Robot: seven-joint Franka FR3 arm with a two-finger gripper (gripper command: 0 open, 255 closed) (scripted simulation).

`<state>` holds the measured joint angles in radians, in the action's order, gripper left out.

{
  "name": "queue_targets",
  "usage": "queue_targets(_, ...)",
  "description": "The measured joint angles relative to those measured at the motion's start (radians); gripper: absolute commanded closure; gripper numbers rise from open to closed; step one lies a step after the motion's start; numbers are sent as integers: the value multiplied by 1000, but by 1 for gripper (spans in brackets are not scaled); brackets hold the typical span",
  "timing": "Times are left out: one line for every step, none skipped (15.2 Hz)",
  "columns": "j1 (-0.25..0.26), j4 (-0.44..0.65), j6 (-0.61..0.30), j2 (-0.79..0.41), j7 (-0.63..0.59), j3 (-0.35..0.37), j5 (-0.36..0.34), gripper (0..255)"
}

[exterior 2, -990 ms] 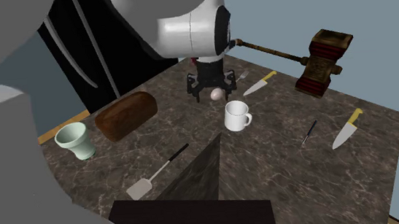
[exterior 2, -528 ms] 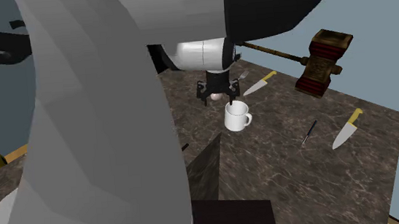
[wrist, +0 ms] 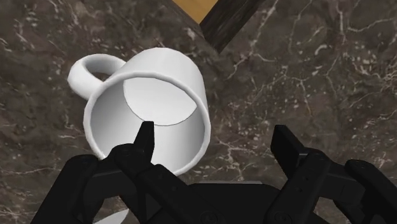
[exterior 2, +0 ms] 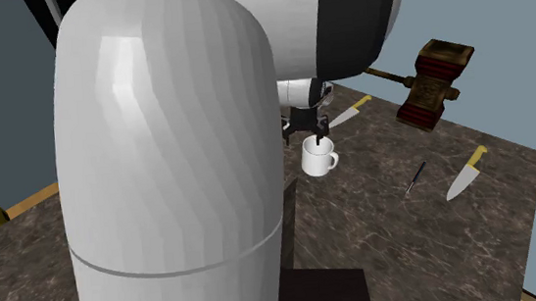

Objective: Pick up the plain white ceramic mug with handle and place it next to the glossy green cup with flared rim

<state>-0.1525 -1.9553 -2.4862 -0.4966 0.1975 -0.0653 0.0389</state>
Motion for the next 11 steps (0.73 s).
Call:
queue_targets(-3,19,-8,-28,2,1,4,0)
queue_targets(-5,32,-16,-48,3,3,6,0)
queue_targets(-7,45,-19,-65,5,3,7,0)
queue_targets(-8,47,-29,-76,5,4,8,0)
queue_targets(-10,53,-39,-92,8,5,10,0)
queue_targets(-11,56,-47,-103,8,6,11,0)
queue_targets(-13,58,-55,-113,10,7,12,0)
queue_targets(-14,59,-61,-120,12,7,12,0)
queue_targets(-13,61,-65,-125,11,7,13,0)
queue_targets(-13,63,-66,-129,10,8,13,0)
queue_targets(-13,63,-67,-130,10,8,13,0)
